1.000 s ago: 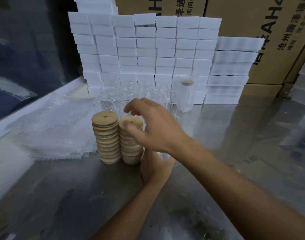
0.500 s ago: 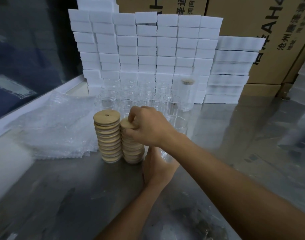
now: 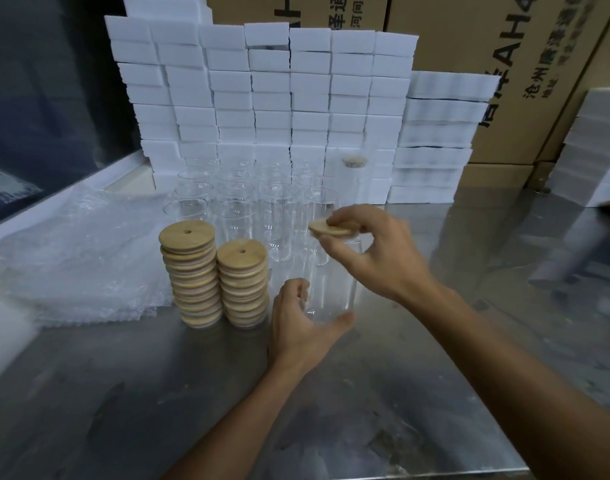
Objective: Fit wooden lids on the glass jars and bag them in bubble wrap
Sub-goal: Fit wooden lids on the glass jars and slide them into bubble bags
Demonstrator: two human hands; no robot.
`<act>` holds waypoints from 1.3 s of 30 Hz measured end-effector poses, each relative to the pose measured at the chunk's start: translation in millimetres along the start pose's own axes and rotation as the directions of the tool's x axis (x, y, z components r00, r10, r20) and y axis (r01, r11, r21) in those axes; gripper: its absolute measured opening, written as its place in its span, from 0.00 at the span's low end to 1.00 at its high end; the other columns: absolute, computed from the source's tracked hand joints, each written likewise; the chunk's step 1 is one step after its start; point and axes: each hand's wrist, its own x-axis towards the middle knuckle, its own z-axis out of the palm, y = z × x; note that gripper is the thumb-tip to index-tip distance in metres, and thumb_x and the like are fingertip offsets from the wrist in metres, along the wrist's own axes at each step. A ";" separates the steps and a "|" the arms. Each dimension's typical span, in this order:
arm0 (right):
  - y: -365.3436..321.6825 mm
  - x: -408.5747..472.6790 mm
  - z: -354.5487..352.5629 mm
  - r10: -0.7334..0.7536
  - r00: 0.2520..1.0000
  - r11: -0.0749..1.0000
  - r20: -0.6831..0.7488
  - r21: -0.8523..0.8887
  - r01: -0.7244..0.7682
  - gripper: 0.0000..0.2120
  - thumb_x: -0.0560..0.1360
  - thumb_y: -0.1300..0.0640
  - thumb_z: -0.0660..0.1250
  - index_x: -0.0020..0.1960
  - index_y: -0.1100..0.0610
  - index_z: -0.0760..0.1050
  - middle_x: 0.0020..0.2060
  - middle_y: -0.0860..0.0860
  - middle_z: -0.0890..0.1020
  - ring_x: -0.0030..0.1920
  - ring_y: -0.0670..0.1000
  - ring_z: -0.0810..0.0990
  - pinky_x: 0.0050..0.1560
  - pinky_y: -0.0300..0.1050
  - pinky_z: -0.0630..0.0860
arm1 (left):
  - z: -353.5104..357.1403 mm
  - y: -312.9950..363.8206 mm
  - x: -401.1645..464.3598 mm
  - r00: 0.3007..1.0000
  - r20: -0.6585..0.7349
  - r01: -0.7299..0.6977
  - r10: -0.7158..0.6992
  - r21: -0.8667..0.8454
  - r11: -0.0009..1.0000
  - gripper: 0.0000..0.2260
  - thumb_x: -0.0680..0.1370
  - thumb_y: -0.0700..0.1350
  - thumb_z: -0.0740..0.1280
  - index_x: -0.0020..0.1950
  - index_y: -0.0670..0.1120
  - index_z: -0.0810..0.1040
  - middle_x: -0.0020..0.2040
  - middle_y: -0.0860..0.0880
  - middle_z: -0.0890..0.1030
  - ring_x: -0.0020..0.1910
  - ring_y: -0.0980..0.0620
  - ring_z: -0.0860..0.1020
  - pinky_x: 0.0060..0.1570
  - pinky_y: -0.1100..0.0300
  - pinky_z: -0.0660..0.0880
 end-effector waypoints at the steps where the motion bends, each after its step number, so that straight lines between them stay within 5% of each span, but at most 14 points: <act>1: 2.8 -2.8 -0.3 0.021 1.000 0.999 0.002 0.027 -0.021 0.09 0.75 0.52 0.75 0.53 0.54 0.83 0.47 0.44 0.85 0.50 0.40 0.79 0.50 0.27 0.71 | 0.3 0.5 -0.2 1.000 -0.011 -0.006 0.006 -0.037 0.999 0.29 0.53 0.62 0.76 0.47 0.57 0.67 0.42 0.58 0.70 0.40 0.55 0.72 0.40 0.55 0.74; 7: 8.5 -2.2 -4.0 0.207 0.978 0.968 0.025 0.138 -0.208 0.06 0.76 0.48 0.73 0.47 0.49 0.86 0.43 0.41 0.86 0.48 0.40 0.82 0.52 0.41 0.78 | -5.0 8.3 -6.4 0.997 0.049 0.076 -0.064 -0.314 0.946 0.31 0.53 0.53 0.80 0.50 0.54 0.68 0.49 0.49 0.78 0.44 0.49 0.81 0.39 0.42 0.81; 10: 8.0 0.0 -4.0 0.255 0.964 0.942 0.078 0.203 -0.266 0.09 0.75 0.47 0.73 0.43 0.52 0.83 0.44 0.44 0.86 0.48 0.43 0.83 0.54 0.47 0.80 | -11.7 13.9 -11.7 0.990 0.126 0.110 -0.062 -0.413 0.904 0.32 0.54 0.50 0.79 0.53 0.51 0.69 0.50 0.46 0.80 0.42 0.50 0.81 0.36 0.48 0.81; 15: 0.7 9.0 -7.1 0.281 0.941 0.840 0.188 0.426 -0.336 0.11 0.77 0.61 0.71 0.40 0.62 0.71 0.50 0.65 0.84 0.56 0.66 0.81 0.61 0.68 0.75 | -28.8 28.2 -11.6 0.939 0.342 0.136 0.025 -0.438 0.889 0.32 0.56 0.50 0.78 0.57 0.51 0.72 0.47 0.41 0.80 0.37 0.50 0.81 0.34 0.54 0.78; 20: -5.1 15.1 -4.0 0.245 0.948 0.817 0.205 0.483 -0.316 0.09 0.79 0.65 0.67 0.40 0.62 0.74 0.47 0.64 0.85 0.50 0.59 0.83 0.53 0.46 0.80 | -42.9 40.1 -4.2 0.814 0.577 0.422 -0.074 -0.499 0.757 0.30 0.57 0.46 0.76 0.58 0.50 0.76 0.45 0.43 0.80 0.39 0.44 0.78 0.44 0.43 0.77; 22: -4.8 17.1 -3.1 0.261 0.936 0.788 0.235 0.508 -0.347 0.08 0.80 0.64 0.66 0.42 0.64 0.75 0.47 0.64 0.85 0.42 0.53 0.80 0.47 0.41 0.76 | -45.2 44.0 -1.8 0.774 0.624 0.483 -0.107 -0.473 0.737 0.30 0.57 0.47 0.76 0.58 0.51 0.77 0.44 0.44 0.80 0.40 0.42 0.77 0.48 0.37 0.77; 24: -3.8 18.5 -2.6 0.313 0.922 0.715 0.230 0.582 -0.388 0.08 0.80 0.64 0.64 0.43 0.65 0.76 0.48 0.65 0.84 0.41 0.51 0.79 0.46 0.43 0.75 | -43.0 49.5 -1.5 0.843 0.517 0.383 -0.150 -0.380 0.842 0.32 0.54 0.51 0.77 0.58 0.54 0.75 0.43 0.49 0.80 0.40 0.45 0.79 0.47 0.39 0.79; 26: -1.4 19.0 -0.6 0.354 0.915 0.697 0.194 0.598 -0.396 0.10 0.82 0.64 0.61 0.45 0.64 0.78 0.49 0.65 0.84 0.44 0.52 0.79 0.50 0.48 0.76 | -38.4 53.6 -4.1 0.947 0.291 0.166 -0.133 -0.092 0.982 0.37 0.52 0.60 0.75 0.60 0.60 0.70 0.44 0.54 0.78 0.41 0.52 0.80 0.44 0.49 0.81; 29: 2.1 19.2 3.1 0.384 0.903 0.753 0.191 0.501 -0.426 0.13 0.83 0.60 0.60 0.49 0.64 0.82 0.46 0.63 0.83 0.44 0.51 0.78 0.52 0.50 0.77 | -31.9 57.4 -9.1 0.994 0.109 -0.027 -0.006 0.306 0.952 0.42 0.54 0.65 0.69 0.66 0.60 0.62 0.48 0.57 0.76 0.48 0.51 0.78 0.47 0.52 0.78; 31: 3.5 22.5 0.9 0.414 0.890 0.766 0.191 0.455 -0.454 0.13 0.82 0.57 0.63 0.47 0.62 0.83 0.41 0.57 0.83 0.42 0.50 0.79 0.50 0.48 0.78 | -32.5 62.3 -6.6 0.983 0.169 0.036 -0.076 0.230 0.973 0.41 0.54 0.64 0.71 0.65 0.60 0.64 0.47 0.57 0.76 0.46 0.53 0.78 0.45 0.55 0.77; 33: 4.2 27.0 -5.5 0.459 0.860 0.699 0.222 0.507 -0.504 0.11 0.80 0.55 0.68 0.44 0.61 0.84 0.40 0.55 0.83 0.41 0.52 0.80 0.52 0.49 0.81 | -36.9 67.5 1.2 0.908 0.380 0.229 -0.174 -0.103 0.968 0.38 0.54 0.58 0.76 0.62 0.56 0.70 0.45 0.54 0.79 0.41 0.52 0.80 0.40 0.56 0.79; 35: 2.9 28.8 -13.6 0.435 0.840 0.560 0.324 0.633 -0.534 0.08 0.77 0.56 0.70 0.46 0.61 0.84 0.42 0.56 0.84 0.43 0.54 0.82 0.54 0.50 0.82 | -45.5 71.5 7.1 0.763 0.637 0.444 -0.112 -0.390 0.807 0.32 0.56 0.51 0.76 0.60 0.50 0.75 0.44 0.47 0.81 0.39 0.45 0.79 0.36 0.54 0.79; 37: 0.2 28.6 -19.2 0.334 0.845 0.392 0.418 0.754 -0.528 0.09 0.74 0.55 0.70 0.48 0.61 0.83 0.44 0.55 0.84 0.46 0.54 0.84 0.54 0.49 0.83 | -55.1 73.2 11.1 0.624 0.781 0.592 0.011 -0.482 0.646 0.27 0.60 0.47 0.72 0.59 0.47 0.77 0.46 0.42 0.81 0.40 0.40 0.79 0.36 0.52 0.79; 39: -2.6 29.1 -22.9 0.271 0.857 0.294 0.439 0.809 -0.508 0.12 0.71 0.54 0.69 0.50 0.61 0.83 0.45 0.55 0.85 0.49 0.55 0.84 0.56 0.48 0.82 | -61.9 75.9 14.3 0.565 0.820 0.620 0.085 -0.491 0.612 0.26 0.61 0.47 0.71 0.60 0.47 0.77 0.47 0.41 0.81 0.41 0.39 0.80 0.38 0.51 0.80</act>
